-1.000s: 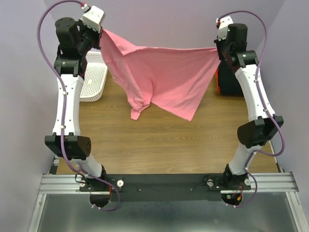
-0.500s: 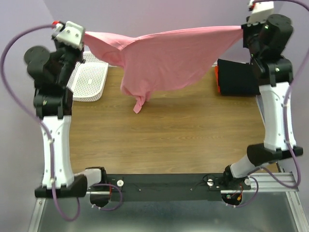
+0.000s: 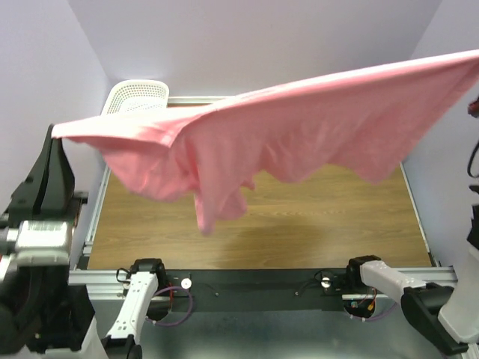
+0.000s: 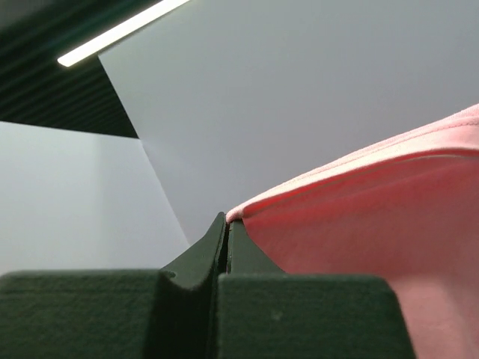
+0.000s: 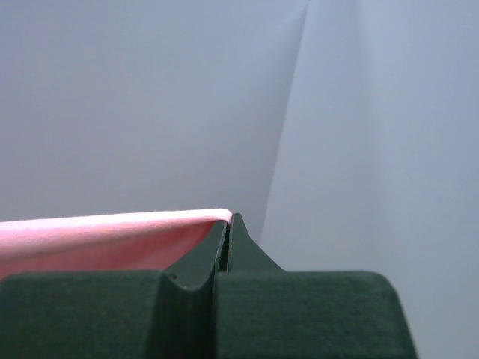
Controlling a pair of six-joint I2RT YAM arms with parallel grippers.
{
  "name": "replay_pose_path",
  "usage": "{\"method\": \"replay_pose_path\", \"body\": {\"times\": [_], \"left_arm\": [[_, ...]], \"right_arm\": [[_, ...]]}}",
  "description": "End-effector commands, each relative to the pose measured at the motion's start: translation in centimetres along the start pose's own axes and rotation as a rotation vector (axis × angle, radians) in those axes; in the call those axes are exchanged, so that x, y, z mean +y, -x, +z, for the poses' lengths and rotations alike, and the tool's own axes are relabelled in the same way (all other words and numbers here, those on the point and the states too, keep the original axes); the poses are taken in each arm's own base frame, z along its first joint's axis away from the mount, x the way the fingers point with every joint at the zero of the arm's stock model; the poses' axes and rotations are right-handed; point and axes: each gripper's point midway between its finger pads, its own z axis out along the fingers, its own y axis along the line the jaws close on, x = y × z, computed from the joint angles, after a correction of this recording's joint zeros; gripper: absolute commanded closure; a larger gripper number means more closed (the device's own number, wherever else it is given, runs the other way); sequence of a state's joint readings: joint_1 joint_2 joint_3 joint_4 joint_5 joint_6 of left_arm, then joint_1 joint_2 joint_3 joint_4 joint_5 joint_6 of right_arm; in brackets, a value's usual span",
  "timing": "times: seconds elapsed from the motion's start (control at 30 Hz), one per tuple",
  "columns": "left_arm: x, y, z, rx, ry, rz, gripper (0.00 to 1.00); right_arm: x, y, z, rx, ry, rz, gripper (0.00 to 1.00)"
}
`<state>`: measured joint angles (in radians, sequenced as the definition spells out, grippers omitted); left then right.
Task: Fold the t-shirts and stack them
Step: Flatten out the tshirt
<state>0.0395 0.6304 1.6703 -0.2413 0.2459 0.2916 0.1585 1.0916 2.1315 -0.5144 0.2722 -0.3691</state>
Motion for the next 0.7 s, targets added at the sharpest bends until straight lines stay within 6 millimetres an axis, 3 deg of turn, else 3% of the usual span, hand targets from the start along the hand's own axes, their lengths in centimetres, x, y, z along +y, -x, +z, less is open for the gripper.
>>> {"method": "replay_pose_path", "body": {"times": [0.0,0.1,0.17,0.3,0.33,0.37,0.4,0.43,0.47,0.5,0.53,0.57,0.6,0.67], "left_arm": [[1.7,0.4,-1.9,0.040,0.095,0.051,1.00],[1.3,0.0,-2.4,0.075,0.063,0.072,1.00],[-0.8,-3.7,-2.8,0.177,-0.030,0.081,1.00],[-4.4,-8.5,-4.0,0.271,-0.193,0.118,1.00],[-5.9,-12.0,-4.7,0.353,-0.245,0.099,1.00],[-6.9,-13.7,-5.2,0.381,-0.286,0.110,1.00],[-8.7,-17.1,-6.3,0.457,-0.347,0.088,1.00],[-9.6,-18.8,-6.9,0.489,-0.381,0.077,1.00],[-10.6,-20.5,-7.6,0.520,-0.412,0.058,1.00],[-12.8,-23.6,-8.8,0.573,-0.487,0.024,1.00],[-13.8,-25.3,-9.4,0.605,-0.516,0.003,1.00],[-14.5,-26.8,-9.9,0.634,-0.527,-0.015,1.00],[-15.9,-30.3,-11.2,0.705,-0.559,-0.040,1.00],[-16.9,-33.5,-12.2,0.776,-0.571,-0.058,1.00]], "right_arm": [[-2.0,1.1,-1.2,-0.023,-0.067,-0.045,1.00],[-1.8,0.8,-1.6,-0.019,-0.049,-0.076,0.99],[0.8,-3.1,-0.9,0.053,0.043,-0.121,0.99],[5.5,-8.6,-1.4,0.136,0.229,-0.123,0.99],[6.7,-10.8,-1.6,0.174,0.274,-0.134,0.99],[8.8,-15.0,-2.0,0.257,0.339,-0.147,0.99],[10.3,-17.2,-2.5,0.288,0.404,-0.156,1.00],[11.1,-19.1,-2.7,0.323,0.424,-0.162,1.00],[12.9,-22.8,-3.5,0.388,0.489,-0.166,0.99],[14.3,-24.6,-3.5,0.410,0.536,-0.164,0.99],[15.0,-26.0,-3.7,0.431,0.560,-0.163,1.00],[16.2,-29.0,-4.4,0.488,0.600,-0.167,0.99],[17.3,-30.6,-4.3,0.503,0.631,-0.163,0.99],[18.8,-33.6,-4.8,0.551,0.671,-0.162,0.99]]}}
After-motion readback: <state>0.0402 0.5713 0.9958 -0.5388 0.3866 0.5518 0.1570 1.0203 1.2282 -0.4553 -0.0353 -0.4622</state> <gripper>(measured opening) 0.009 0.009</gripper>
